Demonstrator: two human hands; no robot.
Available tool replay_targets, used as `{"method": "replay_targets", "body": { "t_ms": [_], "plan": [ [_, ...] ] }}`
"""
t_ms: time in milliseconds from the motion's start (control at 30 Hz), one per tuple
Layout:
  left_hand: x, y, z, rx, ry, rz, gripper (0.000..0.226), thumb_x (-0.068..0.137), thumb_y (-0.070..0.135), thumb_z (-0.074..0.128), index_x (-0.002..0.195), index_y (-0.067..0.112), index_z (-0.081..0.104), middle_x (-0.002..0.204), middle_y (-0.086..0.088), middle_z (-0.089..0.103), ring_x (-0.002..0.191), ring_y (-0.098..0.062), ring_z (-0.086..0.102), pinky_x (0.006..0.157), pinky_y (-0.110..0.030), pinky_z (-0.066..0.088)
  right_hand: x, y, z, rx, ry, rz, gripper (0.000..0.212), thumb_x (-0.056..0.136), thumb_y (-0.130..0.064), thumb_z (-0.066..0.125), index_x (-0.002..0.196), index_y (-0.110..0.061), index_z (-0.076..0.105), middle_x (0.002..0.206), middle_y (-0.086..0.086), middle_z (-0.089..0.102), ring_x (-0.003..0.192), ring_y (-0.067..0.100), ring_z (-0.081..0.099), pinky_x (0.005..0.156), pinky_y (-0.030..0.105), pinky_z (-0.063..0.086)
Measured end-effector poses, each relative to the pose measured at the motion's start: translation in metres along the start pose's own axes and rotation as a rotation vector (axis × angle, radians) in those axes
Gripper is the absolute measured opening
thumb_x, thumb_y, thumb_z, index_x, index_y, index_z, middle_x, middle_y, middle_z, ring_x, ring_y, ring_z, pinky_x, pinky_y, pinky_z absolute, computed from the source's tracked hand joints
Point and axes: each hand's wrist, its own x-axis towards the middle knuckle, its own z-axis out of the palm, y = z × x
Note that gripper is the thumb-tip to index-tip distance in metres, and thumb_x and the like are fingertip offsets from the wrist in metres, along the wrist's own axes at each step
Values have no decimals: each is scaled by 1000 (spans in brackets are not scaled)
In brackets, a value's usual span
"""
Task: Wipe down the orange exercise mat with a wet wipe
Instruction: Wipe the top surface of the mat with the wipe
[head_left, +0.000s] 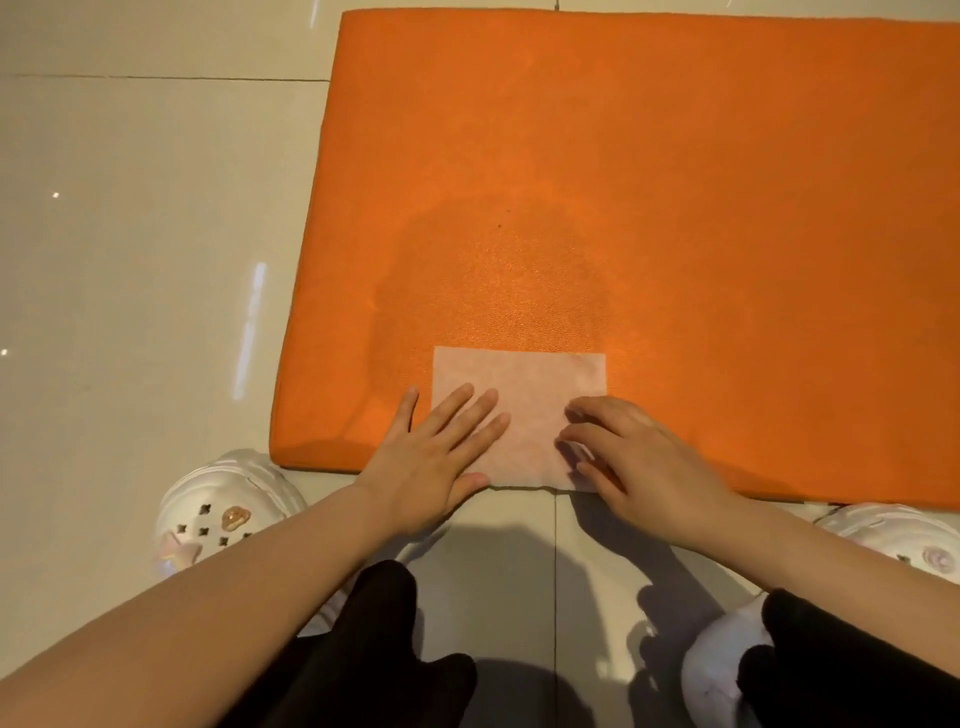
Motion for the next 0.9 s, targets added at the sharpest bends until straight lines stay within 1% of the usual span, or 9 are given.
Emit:
{"method": "replay_targets", "body": {
  "t_ms": [100,233,333,433,600,667,733,800,900],
  "plan": [
    [-12,-22,5,66,-42,-26,62,100,57,22,154,28,30,162,-1,26,148,-25,26,109,-69,27,9,-9,3,-30,-57,-59,25,91,-25,63,115,-18,63,136,5,51,125,27,49,98,44,48],
    [-40,-48,12,56,-49,-114,61,100,58,23,152,29,34,160,0,30,147,-26,28,105,-72,29,12,-15,6,-66,-122,-56,26,88,-24,66,114,-20,66,136,8,53,125,31,51,97,47,47],
    [-59,-61,16,24,-53,-216,60,102,59,13,152,30,28,157,-1,34,146,-24,25,104,-74,28,11,-14,9,-81,-160,-11,34,84,-23,71,117,-19,66,138,11,54,127,35,52,99,52,45],
    [-70,-66,19,-16,-58,-302,60,103,57,8,151,27,28,155,-3,39,143,-26,25,100,-76,31,14,-15,10,-81,-173,9,35,84,-24,73,118,-19,65,139,11,53,128,35,50,101,52,44],
    [-68,-65,18,-37,-50,-284,67,99,66,13,154,27,22,158,-1,28,146,-27,20,104,-73,29,19,-20,-3,-125,-268,5,42,82,-30,74,121,-20,62,142,13,48,126,36,50,100,46,45],
    [-66,-62,16,-71,-9,-273,73,96,72,16,153,27,25,159,0,22,148,-28,20,108,-71,24,21,-21,-11,-128,-334,-6,48,90,-39,64,135,-25,52,156,7,29,141,29,33,110,37,33],
    [-62,-58,7,-143,25,-289,76,94,74,20,150,26,36,159,1,25,147,-30,24,111,-69,19,22,-22,-22,-130,-450,-2,52,95,-44,55,143,-30,41,162,-3,11,147,18,18,113,25,23],
    [-57,-57,-8,-199,19,-313,78,90,73,20,146,26,45,158,0,34,146,-32,29,113,-64,19,21,-24,-41,-119,-562,13,50,97,-43,52,145,-33,38,161,-7,14,145,14,24,109,21,24],
    [-46,-62,-36,-179,-33,-314,84,82,70,4,147,30,41,155,4,38,140,-27,36,111,-50,24,14,-29,-85,-182,-632,60,43,99,-44,49,140,-36,41,148,-17,35,126,8,45,93,17,34]
  ]
}}
